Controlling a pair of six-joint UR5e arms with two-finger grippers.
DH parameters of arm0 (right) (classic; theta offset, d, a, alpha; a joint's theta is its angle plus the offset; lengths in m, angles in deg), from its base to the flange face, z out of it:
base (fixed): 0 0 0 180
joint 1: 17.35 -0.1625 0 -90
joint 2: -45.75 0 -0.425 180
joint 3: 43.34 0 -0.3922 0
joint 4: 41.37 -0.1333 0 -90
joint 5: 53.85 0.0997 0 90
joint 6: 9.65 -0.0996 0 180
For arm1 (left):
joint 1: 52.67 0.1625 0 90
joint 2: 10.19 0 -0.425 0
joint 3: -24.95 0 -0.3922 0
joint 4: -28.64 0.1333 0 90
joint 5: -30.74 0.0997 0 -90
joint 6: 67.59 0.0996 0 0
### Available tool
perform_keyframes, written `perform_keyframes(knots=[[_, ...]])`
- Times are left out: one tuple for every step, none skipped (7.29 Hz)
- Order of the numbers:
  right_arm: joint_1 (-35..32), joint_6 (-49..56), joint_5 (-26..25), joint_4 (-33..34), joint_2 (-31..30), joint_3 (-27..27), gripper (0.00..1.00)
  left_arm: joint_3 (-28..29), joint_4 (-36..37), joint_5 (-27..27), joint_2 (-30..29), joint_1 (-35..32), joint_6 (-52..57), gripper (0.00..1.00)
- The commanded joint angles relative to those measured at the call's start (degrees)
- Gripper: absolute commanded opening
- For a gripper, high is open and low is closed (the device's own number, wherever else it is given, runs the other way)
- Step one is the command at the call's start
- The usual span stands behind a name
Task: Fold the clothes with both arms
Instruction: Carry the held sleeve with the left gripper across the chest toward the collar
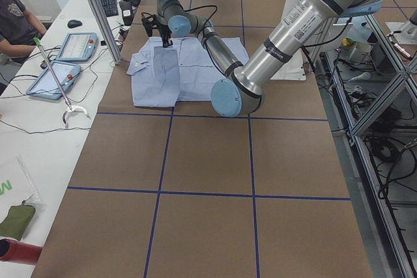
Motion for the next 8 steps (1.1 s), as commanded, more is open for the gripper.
perform_keyframes(knots=[[0.0,0.0,-0.1,0.0,-1.2,-0.2,1.0,7.7,-4.9,0.0,-6.9,1.8,-7.5,0.0],[0.0,0.0,-0.1,0.0,-1.3,-0.2,1.0,9.6,-7.3,0.0,-8.9,3.0,-11.0,0.0],[0.0,0.0,-0.1,0.0,-1.7,-0.2,1.0,11.5,-8.8,0.0,-10.7,4.1,-13.4,0.0],[0.0,0.0,-0.2,0.0,-1.9,-0.1,1.0,11.7,-9.1,0.0,-11.2,4.4,-14.7,0.0],[0.0,0.0,-0.2,0.0,-2.0,-0.1,1.0,12.0,-10.5,0.1,-11.2,5.9,-15.3,0.0],[0.0,0.0,-0.3,0.0,-2.0,0.1,1.0,13.1,-12.7,0.2,-11.2,6.7,-16.3,0.0],[0.0,0.0,-0.4,0.0,-2.0,0.2,1.0,13.5,-13.2,1.8,-11.2,7.8,-16.4,0.0],[0.1,0.0,-0.5,0.0,-2.2,0.5,1.0,15.6,-14.8,4.7,-11.2,9.9,-16.6,0.0]])
